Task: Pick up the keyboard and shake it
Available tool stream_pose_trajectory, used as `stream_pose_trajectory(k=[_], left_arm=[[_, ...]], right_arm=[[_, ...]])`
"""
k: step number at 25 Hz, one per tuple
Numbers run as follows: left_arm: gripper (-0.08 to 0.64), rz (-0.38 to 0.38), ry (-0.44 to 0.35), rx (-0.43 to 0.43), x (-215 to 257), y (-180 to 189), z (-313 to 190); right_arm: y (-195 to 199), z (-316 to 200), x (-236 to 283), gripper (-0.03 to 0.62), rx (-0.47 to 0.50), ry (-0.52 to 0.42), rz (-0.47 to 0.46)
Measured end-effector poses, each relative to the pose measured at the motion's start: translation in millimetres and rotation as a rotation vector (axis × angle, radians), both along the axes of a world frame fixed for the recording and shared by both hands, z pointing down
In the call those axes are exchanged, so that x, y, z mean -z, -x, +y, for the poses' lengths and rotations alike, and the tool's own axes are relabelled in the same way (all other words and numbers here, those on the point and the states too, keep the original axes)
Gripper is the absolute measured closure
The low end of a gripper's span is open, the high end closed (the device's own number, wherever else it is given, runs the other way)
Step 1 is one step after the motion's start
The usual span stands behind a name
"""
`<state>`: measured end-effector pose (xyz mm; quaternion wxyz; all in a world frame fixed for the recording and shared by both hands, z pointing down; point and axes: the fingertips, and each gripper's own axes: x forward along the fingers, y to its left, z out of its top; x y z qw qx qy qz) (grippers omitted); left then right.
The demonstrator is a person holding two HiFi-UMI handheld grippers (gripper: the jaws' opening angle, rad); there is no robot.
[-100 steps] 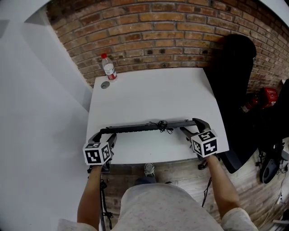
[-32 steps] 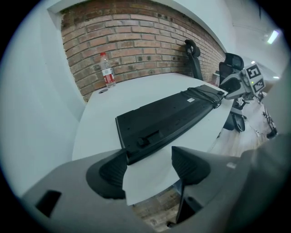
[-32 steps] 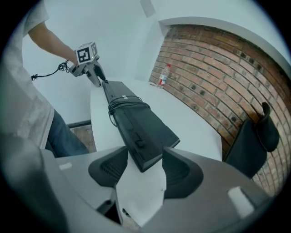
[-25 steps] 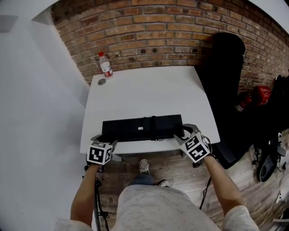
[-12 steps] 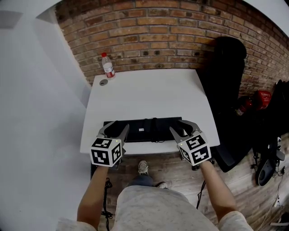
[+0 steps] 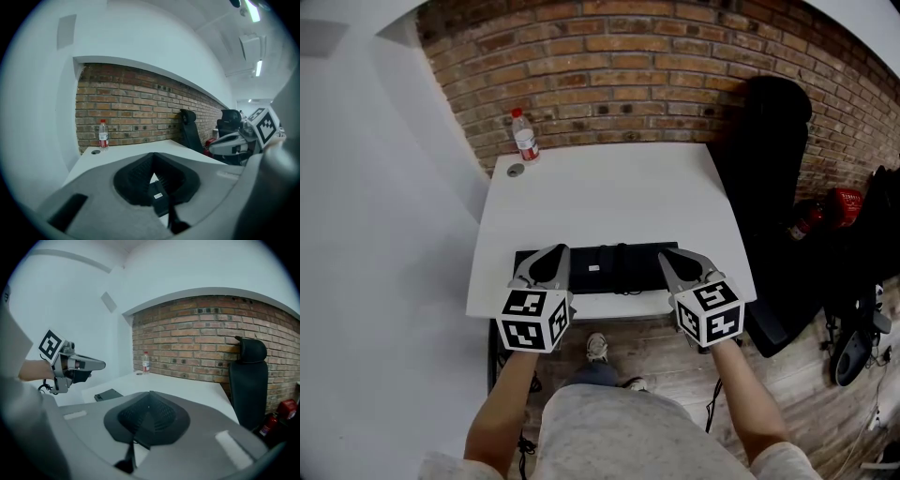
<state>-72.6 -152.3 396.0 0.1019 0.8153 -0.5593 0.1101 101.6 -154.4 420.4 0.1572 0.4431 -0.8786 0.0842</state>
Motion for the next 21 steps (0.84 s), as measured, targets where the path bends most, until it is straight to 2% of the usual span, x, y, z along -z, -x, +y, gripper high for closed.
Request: stream_pose_trajectory(k=[21], left_arm=[[0.569,-0.008,0.040,-0.002,-12,-5,3]], right_arm=[[-5,2,1,0.583,-0.012,-0.001,-0.025]])
